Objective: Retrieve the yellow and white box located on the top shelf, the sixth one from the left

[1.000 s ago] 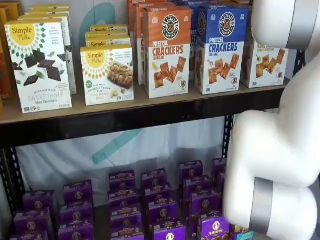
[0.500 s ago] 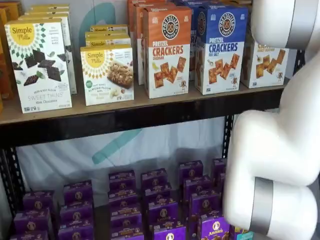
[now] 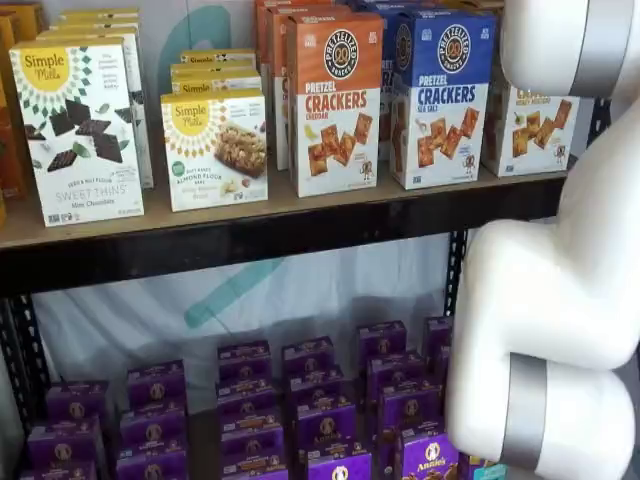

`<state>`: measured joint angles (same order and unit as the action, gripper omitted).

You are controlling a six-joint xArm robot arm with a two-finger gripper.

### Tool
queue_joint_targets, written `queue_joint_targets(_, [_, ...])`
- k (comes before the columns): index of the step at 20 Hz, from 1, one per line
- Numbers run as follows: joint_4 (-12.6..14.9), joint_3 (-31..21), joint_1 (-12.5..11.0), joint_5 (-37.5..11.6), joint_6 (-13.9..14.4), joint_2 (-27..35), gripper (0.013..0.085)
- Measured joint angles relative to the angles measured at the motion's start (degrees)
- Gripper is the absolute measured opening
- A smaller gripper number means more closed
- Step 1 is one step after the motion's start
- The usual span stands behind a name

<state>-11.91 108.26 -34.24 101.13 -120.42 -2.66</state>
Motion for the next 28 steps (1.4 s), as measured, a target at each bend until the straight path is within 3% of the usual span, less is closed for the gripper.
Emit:
queue_joint_targets(11, [1.2, -0.2, 0.6, 0.7, 0.2, -0.1, 0.0850])
queue_joint_targets(14, [1.1, -0.2, 0.5, 0.9, 0.2, -0.1, 0.0770])
queue_joint_targets(21, [0.9, 0.4, 0.4, 1.3, 0.2, 0.0, 0.0770])
queue_joint_targets(23, [0.8, 0.4, 0.3, 1.3, 0.2, -0.1, 0.0690])
queue_joint_targets(28, [0.9, 0.4, 0.3, 1.3, 0.1, -0.1, 0.0690])
